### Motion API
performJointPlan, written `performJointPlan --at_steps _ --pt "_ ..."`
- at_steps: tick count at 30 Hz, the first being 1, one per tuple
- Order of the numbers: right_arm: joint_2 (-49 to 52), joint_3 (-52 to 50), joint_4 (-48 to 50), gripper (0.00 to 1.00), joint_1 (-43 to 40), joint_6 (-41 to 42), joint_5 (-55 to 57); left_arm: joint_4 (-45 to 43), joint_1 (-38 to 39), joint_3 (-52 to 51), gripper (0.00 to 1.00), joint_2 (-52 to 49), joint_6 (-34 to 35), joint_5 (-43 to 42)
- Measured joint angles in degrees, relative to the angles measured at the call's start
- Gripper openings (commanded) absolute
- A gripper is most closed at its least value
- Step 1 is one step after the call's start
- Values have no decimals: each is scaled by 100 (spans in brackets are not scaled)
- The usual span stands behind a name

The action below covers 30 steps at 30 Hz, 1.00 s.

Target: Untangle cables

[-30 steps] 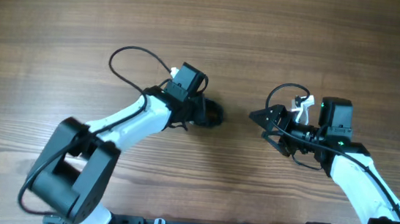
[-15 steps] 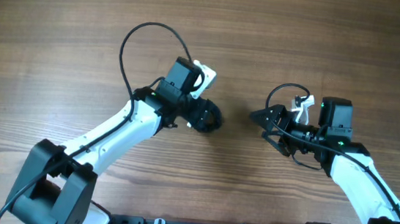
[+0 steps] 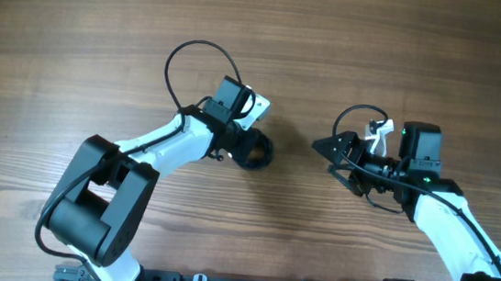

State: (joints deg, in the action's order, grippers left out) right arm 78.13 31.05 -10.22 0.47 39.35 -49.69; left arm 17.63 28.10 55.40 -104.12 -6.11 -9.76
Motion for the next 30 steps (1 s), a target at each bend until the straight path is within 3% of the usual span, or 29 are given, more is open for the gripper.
performJointPlan --at_steps 3,5,7,9,12,17,23,28,30 --pt "0 0 2 99 0 -92 -9 15 -50 0 4 31 883 96" --pt "0 0 2 97 0 -254 -105 44 -201 -4 4 247 1834 162" --pt "0 0 28 88 4 -435 -271 131 -402 -7 4 809 2881 203" --pt "4 -7 302 71 98 -540 -455 216 -540 -7 4 1436 3698 245" --pt "4 -15 1189 72 529 -616 -629 330 -577 -4 4 2218 4470 140" --pt "11 -7 3335 66 1394 214 -354 1211 -573 -4 4 2643 4857 -269" --pt "15 -2 3624 52 2098 960 385 1453 -551 -4 4 2643 4916 -833" --pt "15 -2 3624 7 2293 1298 603 1436 -160 -4 4 2643 4937 -966" --pt "15 -2 3633 4 2291 1421 651 1384 -7 -4 6 2643 4975 -914"
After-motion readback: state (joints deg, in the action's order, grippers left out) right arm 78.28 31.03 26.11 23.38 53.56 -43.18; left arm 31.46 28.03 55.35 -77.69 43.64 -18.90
